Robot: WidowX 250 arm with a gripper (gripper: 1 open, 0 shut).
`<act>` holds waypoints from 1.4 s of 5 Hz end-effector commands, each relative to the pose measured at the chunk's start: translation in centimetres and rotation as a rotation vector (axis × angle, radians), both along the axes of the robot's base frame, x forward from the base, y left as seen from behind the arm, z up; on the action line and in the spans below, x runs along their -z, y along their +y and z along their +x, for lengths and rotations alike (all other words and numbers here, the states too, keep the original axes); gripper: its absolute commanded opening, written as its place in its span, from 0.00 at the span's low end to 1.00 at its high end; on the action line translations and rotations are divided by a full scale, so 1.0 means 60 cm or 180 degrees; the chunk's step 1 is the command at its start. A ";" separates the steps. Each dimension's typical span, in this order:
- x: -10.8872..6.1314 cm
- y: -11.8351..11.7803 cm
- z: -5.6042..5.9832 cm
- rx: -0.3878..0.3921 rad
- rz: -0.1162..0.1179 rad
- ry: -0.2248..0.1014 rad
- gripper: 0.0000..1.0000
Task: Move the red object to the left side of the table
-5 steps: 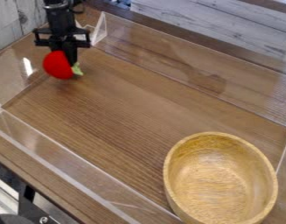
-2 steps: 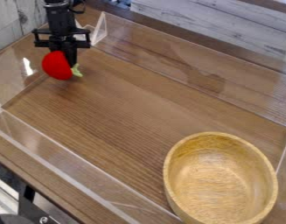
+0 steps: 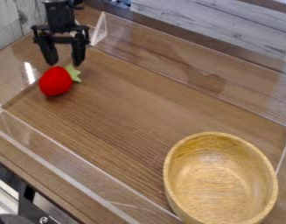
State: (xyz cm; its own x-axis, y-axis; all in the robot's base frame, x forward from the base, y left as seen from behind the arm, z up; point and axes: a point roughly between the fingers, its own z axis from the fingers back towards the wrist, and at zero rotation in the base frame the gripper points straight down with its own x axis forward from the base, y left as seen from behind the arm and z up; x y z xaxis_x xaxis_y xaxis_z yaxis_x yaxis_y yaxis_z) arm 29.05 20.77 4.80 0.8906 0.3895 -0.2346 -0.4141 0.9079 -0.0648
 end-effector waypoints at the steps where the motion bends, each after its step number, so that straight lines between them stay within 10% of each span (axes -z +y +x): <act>1: -0.084 -0.009 0.024 0.0161 0.0101 -0.0354 1.00; 3: -0.147 -0.055 0.043 -0.0010 -0.0012 -0.0554 1.00; 7: -0.188 -0.124 0.077 0.0078 -0.0146 -0.0556 1.00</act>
